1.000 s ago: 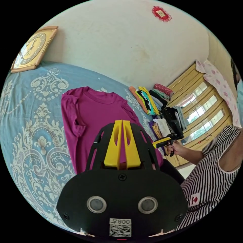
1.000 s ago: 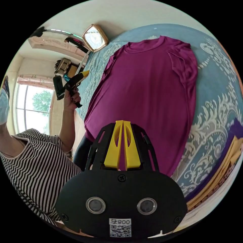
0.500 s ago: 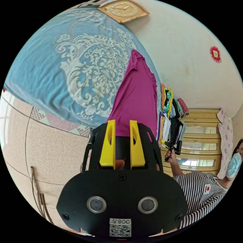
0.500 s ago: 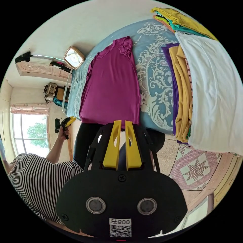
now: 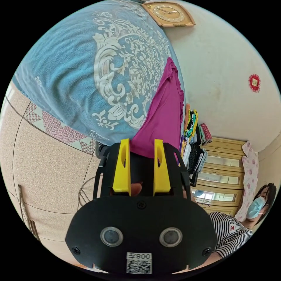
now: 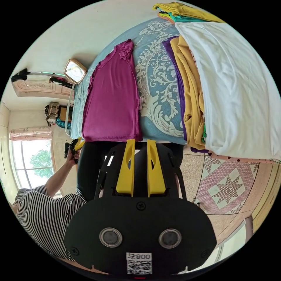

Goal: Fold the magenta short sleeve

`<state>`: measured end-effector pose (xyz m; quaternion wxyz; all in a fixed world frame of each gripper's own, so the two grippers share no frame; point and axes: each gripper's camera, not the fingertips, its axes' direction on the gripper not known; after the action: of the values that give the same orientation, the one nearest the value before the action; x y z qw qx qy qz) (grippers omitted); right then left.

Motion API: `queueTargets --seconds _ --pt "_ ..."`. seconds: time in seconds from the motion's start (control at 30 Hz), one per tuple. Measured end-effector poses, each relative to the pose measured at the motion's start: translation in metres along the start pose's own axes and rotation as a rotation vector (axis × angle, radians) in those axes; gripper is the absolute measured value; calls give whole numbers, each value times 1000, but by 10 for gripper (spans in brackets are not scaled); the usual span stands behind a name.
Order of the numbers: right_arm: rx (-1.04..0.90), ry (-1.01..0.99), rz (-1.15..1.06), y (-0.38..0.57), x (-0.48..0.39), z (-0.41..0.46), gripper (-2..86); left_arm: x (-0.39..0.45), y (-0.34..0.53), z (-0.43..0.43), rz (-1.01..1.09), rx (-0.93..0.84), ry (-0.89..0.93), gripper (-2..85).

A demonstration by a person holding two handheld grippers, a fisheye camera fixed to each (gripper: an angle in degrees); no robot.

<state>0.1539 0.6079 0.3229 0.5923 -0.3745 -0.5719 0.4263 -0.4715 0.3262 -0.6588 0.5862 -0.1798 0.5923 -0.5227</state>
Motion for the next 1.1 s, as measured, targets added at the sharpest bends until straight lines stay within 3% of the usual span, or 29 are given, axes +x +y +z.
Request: queueTargets --seconds 0.53,1.1 --pt "-76 84 -20 39 51 13 40 -15 53 -35 5 -70 -41 42" --pt "58 -196 -153 107 99 -60 12 34 129 -113 171 52 201 17"
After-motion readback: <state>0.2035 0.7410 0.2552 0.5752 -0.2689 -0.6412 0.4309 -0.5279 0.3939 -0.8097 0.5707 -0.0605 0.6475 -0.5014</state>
